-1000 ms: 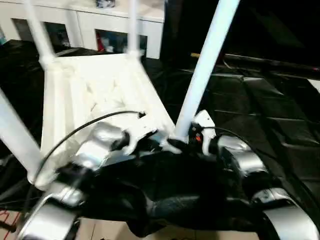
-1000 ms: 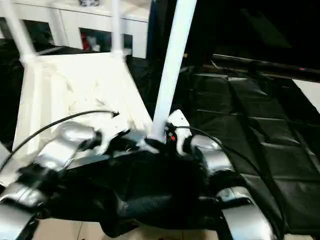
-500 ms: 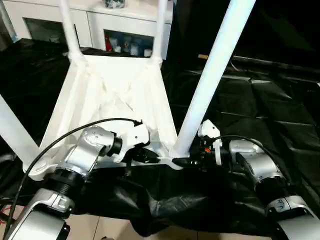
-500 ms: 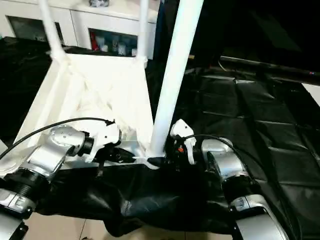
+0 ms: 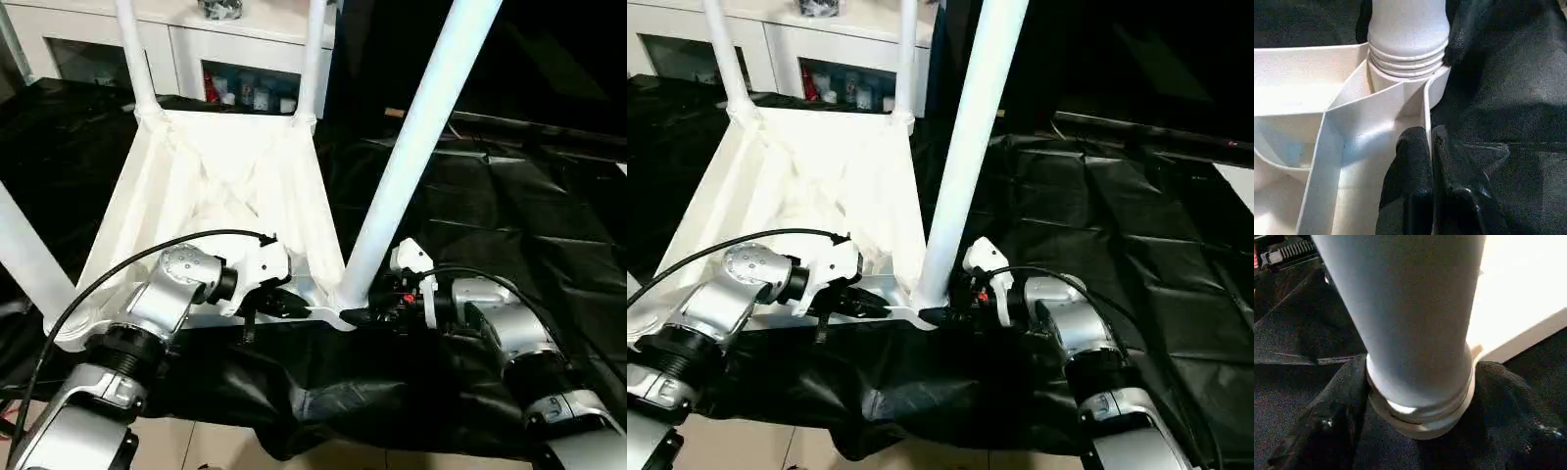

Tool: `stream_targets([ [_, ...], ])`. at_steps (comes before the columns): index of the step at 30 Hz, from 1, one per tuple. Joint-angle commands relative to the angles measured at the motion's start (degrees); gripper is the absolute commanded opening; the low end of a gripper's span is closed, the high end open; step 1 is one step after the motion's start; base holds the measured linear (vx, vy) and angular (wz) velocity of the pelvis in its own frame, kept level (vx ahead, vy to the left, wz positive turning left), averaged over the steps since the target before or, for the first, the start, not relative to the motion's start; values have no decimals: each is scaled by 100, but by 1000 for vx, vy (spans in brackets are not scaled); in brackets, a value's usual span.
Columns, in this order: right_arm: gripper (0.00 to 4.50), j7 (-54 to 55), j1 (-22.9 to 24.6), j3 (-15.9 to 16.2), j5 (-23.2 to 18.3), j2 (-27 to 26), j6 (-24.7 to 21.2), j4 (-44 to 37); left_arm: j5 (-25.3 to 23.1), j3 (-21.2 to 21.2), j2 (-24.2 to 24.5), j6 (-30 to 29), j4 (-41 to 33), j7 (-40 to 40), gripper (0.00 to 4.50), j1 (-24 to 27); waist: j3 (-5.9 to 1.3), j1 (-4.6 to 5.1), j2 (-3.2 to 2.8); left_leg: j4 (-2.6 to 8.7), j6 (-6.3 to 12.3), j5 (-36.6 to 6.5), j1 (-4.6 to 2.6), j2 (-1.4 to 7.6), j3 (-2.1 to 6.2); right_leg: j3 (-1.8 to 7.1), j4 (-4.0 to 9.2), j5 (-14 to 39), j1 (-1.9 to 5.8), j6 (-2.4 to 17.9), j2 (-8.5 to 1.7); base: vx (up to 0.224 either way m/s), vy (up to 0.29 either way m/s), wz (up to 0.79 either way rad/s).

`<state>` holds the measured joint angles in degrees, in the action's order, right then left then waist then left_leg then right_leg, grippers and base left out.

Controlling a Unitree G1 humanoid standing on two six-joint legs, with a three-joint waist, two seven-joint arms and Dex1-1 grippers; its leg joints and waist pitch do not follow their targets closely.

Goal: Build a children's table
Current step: Rotate leg to tighten

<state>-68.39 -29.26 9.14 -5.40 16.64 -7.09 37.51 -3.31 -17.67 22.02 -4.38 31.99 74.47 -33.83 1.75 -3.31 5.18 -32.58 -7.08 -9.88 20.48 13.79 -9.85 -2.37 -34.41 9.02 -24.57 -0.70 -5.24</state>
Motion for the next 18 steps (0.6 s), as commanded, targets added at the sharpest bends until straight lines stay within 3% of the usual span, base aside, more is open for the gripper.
stream_targets([
  [1,311,7,12,198,-56,-221,76,-208,30,-277,-331,-20,110,3,0,99,-242,13,-20,387,91,-1946,2,-93,-94,95,479,2478,259,808,-128,0,0,0],
  [4,308,346,-60,107,39,-307,294,-93,35,-327,-315,-7,65,101,0,132,-241,25,-26,393,58,-2033,-11,-91,-78,94,507,2717,240,708,-137,0,0,0],
  [5,360,351,-128,15,-64,-358,141,-53,28,-331,-316,15,79,104,0,130,-242,33,-25,397,56,-2033,-4,-93,-74,92,506,2715,245,703,-132,0,0,0],
  [9,392,298,-208,-112,-246,-416,-28,-84,7,-329,-318,63,116,72,0,120,-252,47,-26,395,72,-2050,-21,-89,-74,97,503,2616,231,759,-128,0,0,0],
  [11,417,444,-220,-56,-114,-424,231,-92,-17,-327,-315,86,152,49,0,104,-249,50,-29,401,78,-1989,-10,-85,-79,98,478,2404,242,821,-120,0,0,0],
  [13,417,557,-208,26,37,-421,544,-75,-37,-315,-324,88,162,41,0,99,-250,45,-17,398,67,-1953,-11,-84,-85,97,467,2357,242,843,-127,0,0,0],
  [18,417,512,-161,29,94,-463,702,-93,-65,-295,-327,81,162,52,0,115,-249,33,-11,399,108,-1954,-6,-85,-86,104,468,2382,249,825,-125,0,0,0],
])
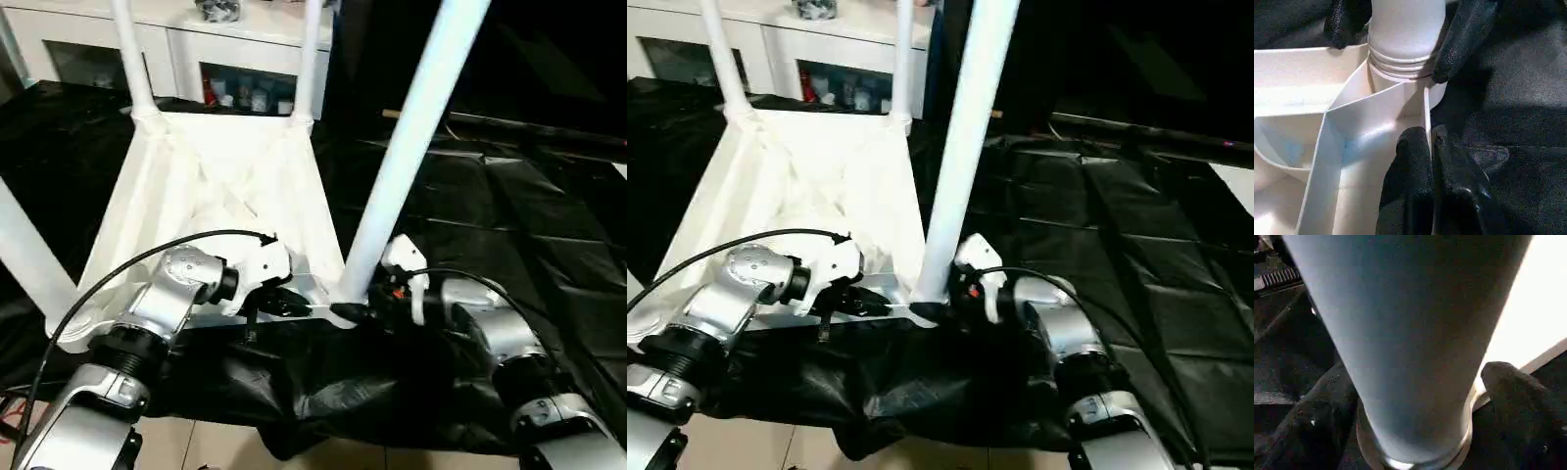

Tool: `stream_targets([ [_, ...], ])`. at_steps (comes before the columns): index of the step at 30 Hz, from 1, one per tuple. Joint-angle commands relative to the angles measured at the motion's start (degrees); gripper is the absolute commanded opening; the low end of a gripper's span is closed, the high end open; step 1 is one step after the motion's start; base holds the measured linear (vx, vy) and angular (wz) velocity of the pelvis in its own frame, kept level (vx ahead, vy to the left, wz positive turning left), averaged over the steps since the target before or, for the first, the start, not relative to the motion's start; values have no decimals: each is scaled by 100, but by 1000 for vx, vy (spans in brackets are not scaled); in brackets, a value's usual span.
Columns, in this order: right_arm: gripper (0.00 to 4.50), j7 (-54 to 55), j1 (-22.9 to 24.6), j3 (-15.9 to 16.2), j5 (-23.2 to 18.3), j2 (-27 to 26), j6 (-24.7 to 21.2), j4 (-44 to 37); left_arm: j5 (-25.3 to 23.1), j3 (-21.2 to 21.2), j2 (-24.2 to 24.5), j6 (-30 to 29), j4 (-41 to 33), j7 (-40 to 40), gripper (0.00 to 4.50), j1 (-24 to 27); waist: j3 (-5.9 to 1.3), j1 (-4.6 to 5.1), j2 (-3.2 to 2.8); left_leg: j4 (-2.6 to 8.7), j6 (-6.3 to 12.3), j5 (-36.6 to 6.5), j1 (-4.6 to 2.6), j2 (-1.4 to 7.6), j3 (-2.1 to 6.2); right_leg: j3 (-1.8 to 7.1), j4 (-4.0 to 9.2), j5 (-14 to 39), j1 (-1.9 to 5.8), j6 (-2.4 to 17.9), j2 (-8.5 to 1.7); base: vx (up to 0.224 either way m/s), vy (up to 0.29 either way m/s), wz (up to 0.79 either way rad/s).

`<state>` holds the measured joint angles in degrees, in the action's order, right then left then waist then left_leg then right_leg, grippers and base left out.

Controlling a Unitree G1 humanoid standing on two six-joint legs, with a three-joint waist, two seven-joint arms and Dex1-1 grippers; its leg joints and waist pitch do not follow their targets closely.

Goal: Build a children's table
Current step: Rotate leg to tighten

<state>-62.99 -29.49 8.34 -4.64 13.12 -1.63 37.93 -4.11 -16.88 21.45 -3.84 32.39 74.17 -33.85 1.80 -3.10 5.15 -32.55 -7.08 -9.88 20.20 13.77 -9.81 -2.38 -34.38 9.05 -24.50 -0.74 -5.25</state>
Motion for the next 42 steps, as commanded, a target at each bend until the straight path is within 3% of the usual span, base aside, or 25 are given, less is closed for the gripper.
stream_targets([
  [1,417,-14,-132,99,22,-121,216,-132,11,-375,-268,26,120,82,0,119,-252,12,-10,400,106,-1949,27,-83,-90,105,464,2367,242,828,-125,0,0,0],
  [7,401,-146,-126,129,-82,-134,151,-74,-22,-377,-275,34,125,79,0,129,-248,17,-14,399,119,-2023,18,-83,-87,104,480,2491,234,796,-125,0,0,0],
  [17,308,-82,-127,60,-144,-192,-23,15,-31,-348,-318,-22,137,-1,0,138,-246,22,-26,405,89,-2037,15,-84,-88,107,485,2488,227,803,-124,0,0,0],
  [21,275,617,-233,-16,68,-297,-45,350,-47,-264,-455,-178,224,-296,0,81,-233,43,-32,413,41,-2088,19,-93,-82,98,495,2640,218,767,-122,0,0,0],
  [24,264,1101,-295,-39,211,-357,-56,561,-64,-205,-587,-260,289,-548,0,17,-231,78,-23,400,4,-2164,5,-109,-68,88,542,3017,199,617,-129,0,0,0],
  [25,260,2046,-375,-78,427,-552,-114,937,-151,-122,-937,-463,479,-1175,0,-161,-230,113,-14,399,-10,-2137,23,-115,-73,88,547,3053,193,587,-121,0,0,0],
  [27,259,2414,-404,-113,476,-656,-150,1064,-194,-95,-1079,-551,557,-1436,0,-236,-208,141,-17,383,-53,-2275,-15,-133,-62,60,595,3434,153,481,-125,0,0,0],
  [28,259,2727,-453,-186,452,-779,-278,1175,-226,-58,-1229,-658,631,-1705,0,-315,-226,147,-7,380,-33,-2256,4,-140,-42,49,612,3563,192,406,-144,0,0,0],
  [32,259,3207,-554,-278,443,-952,-481,1361,-268,-12,-1449,-832,716,-2092,0,-426,-241,161,-13,395,38,-2178,19,-135,-52,52,607,3281,188,426,-123,0,0,0],
  [34,259,3519,-669,-289,468,-1149,-434,1515,-259,-6,-1734,-972,693,-2325,0,-495,-246,163,-39,391,42,-2173,14,-135,-64,61,595,3143,176,471,-117,0,0,0],
  [36,259,3555,-708,-311,443,-1211,-384,1541,-248,-14,-1809,-976,674,-2342,0,-502,-251,168,-25,391,59,-2167,24,-141,-64,54,595,3098,194,484,-112,0,0,0],
  [37,315,3433,-753,-378,298,-1257,-362,1548,-246,-36,-1824,-902,656,-2280,0,-485,-257,159,-23,390,84,-2110,28,-138,-72,65,586,2974,198,506,-114,0,0,0],
  [42,364,2915,-746,-365,187,-1140,-261,1432,-252,-140,-1541,-532,570,-1773,0,-372,-259,143,-16,403,167,-2046,49,-131,-81,70,566,2706,224,608,-108,0,0,0],
])
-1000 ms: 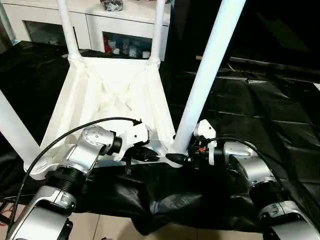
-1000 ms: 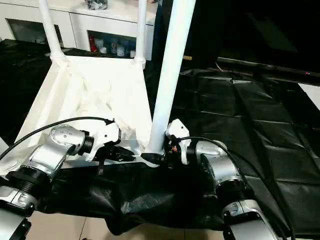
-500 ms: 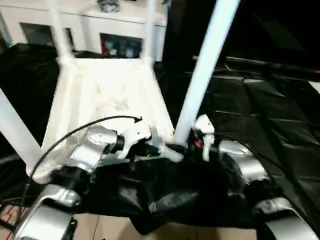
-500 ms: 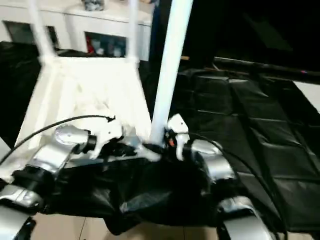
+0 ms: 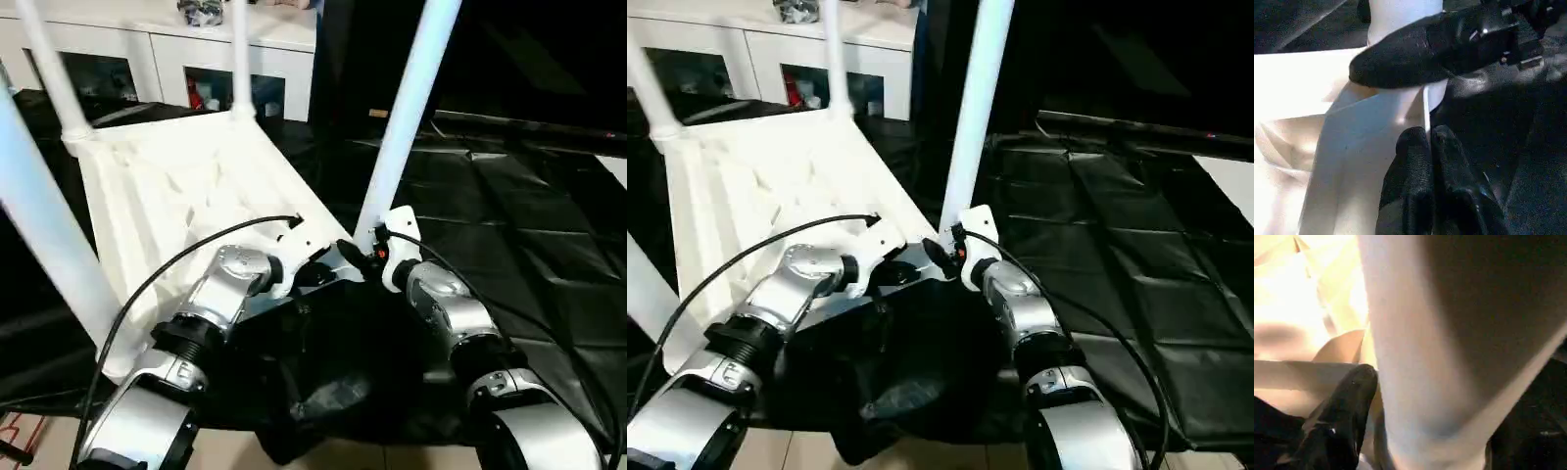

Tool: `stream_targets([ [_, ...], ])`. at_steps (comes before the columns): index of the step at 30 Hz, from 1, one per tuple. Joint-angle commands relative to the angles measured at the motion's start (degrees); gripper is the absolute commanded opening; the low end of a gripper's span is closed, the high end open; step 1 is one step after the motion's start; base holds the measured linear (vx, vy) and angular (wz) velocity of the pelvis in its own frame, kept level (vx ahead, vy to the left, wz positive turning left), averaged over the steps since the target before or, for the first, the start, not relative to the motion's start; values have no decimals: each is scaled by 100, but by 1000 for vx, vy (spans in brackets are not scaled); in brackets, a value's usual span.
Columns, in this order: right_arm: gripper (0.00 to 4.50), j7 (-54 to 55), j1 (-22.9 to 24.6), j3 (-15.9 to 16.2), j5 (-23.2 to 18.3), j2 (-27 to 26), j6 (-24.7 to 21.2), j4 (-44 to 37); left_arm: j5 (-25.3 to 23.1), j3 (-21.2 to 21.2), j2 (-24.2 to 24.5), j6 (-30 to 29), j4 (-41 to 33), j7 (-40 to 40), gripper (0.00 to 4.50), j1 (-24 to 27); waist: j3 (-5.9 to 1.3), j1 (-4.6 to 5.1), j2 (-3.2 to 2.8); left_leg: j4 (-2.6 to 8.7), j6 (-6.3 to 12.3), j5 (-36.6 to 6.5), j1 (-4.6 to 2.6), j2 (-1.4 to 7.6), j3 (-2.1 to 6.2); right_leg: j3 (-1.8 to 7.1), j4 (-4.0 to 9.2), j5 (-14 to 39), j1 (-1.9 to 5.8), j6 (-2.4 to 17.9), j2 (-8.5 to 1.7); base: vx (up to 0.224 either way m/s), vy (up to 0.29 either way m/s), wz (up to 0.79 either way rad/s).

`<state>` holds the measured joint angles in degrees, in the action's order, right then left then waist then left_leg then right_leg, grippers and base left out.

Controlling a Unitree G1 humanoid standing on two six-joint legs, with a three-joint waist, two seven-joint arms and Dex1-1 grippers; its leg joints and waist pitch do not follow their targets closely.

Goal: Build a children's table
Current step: Rotate leg to tighten

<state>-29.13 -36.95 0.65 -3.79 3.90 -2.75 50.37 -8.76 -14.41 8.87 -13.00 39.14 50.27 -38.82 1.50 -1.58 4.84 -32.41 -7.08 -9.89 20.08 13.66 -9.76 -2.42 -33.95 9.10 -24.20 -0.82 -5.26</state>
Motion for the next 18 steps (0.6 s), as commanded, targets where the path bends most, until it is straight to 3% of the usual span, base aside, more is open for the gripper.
stream_targets([
  [1,373,-648,20,457,116,-148,-106,137,236,-398,-211,410,-144,732,0,155,-236,-8,12,390,171,-2042,63,-113,-86,76,516,2677,201,629,-112,0,0,0],
  [8,373,-1999,234,611,-100,348,230,-272,425,-377,201,465,-343,1383,0,276,-231,-43,7,400,224,-1932,58,-85,-103,93,485,2370,210,820,-116,0,0,0],
  [12,373,-3071,397,712,-313,707,15,-621,564,-359,461,550,-395,1918,0,298,-237,-76,-13,390,286,-1914,29,-68,-121,109,450,2034,211,1010,-101,0,0,0],
  [14,373,-3071,397,712,-313,707,15,-621,564,-359,461,550,-395,1918,0,298,-244,-94,-18,386,303,-1801,20,-60,-131,117,417,1734,215,1122,-97,0,0,0],
  [16,357,-3706,488,797,-438,903,-174,-845,578,-354,633,686,-344,2229,0,283,-247,-116,-11,390,303,-1735,39,-70,-122,105,411,1754,256,1106,-103,0,0,0],
  [18,347,-3856,515,848,-435,952,-198,-884,570,-346,684,726,-306,2299,0,269,-248,-137,-21,382,318,-1683,33,-60,-132,116,396,1609,240,1139,-102,0,0,0],
])
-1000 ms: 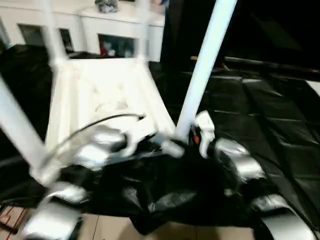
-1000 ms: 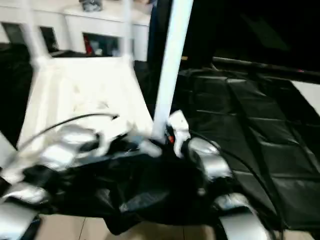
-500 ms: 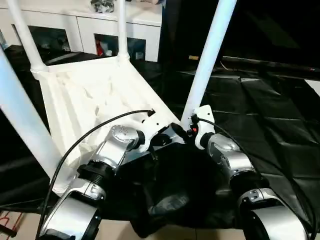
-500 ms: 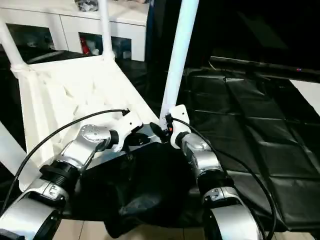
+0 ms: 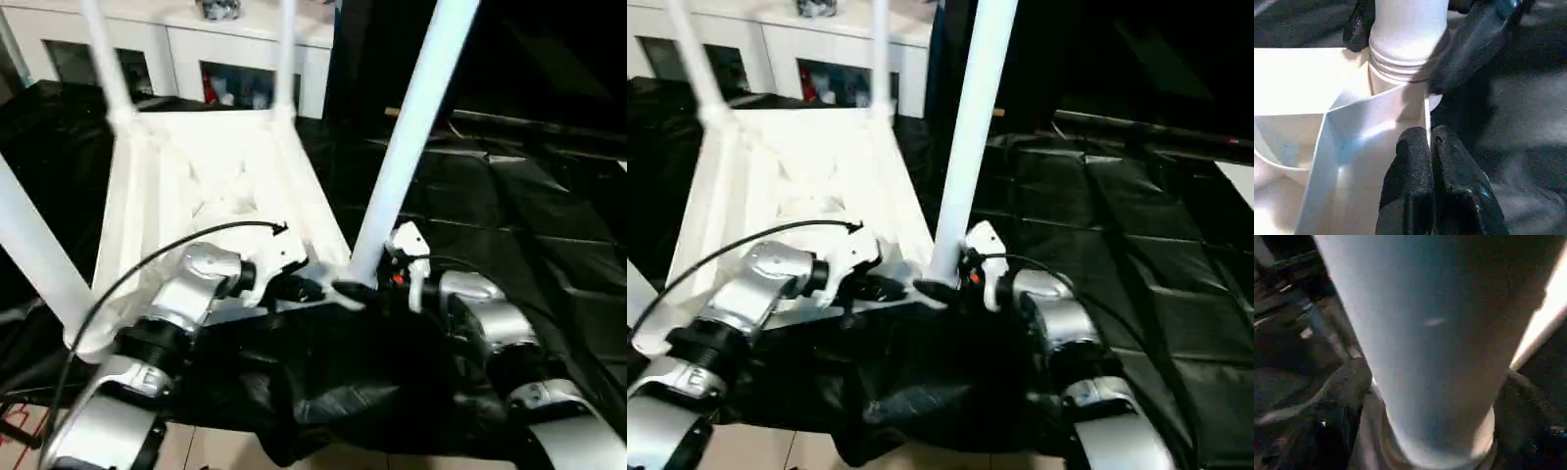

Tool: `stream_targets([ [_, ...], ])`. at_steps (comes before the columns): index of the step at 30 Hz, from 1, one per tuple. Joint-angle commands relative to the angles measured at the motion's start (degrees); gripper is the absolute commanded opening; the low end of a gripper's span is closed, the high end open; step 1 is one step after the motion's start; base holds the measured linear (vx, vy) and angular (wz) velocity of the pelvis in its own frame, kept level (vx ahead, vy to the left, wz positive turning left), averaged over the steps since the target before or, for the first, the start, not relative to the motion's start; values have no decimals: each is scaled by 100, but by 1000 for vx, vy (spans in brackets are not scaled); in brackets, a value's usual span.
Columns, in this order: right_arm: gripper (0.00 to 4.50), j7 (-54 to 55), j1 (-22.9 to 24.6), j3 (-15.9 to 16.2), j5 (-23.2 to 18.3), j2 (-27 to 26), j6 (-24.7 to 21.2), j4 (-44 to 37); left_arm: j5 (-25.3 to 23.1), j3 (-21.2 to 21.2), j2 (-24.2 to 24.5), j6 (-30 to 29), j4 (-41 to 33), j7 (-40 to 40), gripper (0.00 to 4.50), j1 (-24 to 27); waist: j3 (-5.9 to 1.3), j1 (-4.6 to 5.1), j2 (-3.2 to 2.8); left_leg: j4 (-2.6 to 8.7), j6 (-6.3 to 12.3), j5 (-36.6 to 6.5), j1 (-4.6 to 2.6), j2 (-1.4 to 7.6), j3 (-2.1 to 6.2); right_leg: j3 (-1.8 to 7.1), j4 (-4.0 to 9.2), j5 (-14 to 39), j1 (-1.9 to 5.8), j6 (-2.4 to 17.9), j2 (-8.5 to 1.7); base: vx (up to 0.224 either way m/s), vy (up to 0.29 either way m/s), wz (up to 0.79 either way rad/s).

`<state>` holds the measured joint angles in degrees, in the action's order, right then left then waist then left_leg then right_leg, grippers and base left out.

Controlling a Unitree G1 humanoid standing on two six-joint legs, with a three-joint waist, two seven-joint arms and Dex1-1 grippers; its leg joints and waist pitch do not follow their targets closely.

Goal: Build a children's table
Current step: Rotate leg to tighten

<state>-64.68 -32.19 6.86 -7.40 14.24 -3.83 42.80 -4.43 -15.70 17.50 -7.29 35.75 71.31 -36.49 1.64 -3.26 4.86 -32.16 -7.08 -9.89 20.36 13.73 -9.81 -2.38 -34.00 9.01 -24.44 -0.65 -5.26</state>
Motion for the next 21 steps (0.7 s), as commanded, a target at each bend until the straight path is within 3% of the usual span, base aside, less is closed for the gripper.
stream_targets([
  [1,336,-415,57,267,-56,-50,-87,-139,134,-209,-141,186,67,249,0,24,-266,15,-24,357,304,-1654,0,-65,-131,114,389,1546,262,1161,-112,0,0,0],
  [9,278,-609,144,342,-63,-44,-136,-268,91,-192,-26,294,218,371,0,-43,-264,-5,-17,358,226,-1601,13,-72,-126,112,378,1599,287,1122,-123,0,0,0],
  [14,264,-593,174,305,-104,-80,-259,-361,80,-156,-73,286,264,234,0,-45,-263,-7,-18,361,194,-1626,16,-71,-121,112,384,1711,284,1070,-126,0,0,0],
  [16,263,253,58,120,25,-304,-214,-75,7,-45,-260,145,370,-294,0,-124,-261,-6,-23,361,172,-1610,14,-69,-122,115,379,1690,276,1071,-126,0,0,0],
  [19,263,1590,-176,-101,258,-560,-276,467,-65,23,-471,33,466,-778,0,-210,-231,55,-23,387,-41,-1947,3,-96,-89,92,455,2527,251,825,-142,0,0,0],
  [21,262,2604,-355,-294,336,-774,-349,880,-107,69,-729,-135,512,-1203,0,-270,-223,131,-26,392,-107,-2013,12,-100,-73,88,483,2746,238,732,-143,0,0,0],
])
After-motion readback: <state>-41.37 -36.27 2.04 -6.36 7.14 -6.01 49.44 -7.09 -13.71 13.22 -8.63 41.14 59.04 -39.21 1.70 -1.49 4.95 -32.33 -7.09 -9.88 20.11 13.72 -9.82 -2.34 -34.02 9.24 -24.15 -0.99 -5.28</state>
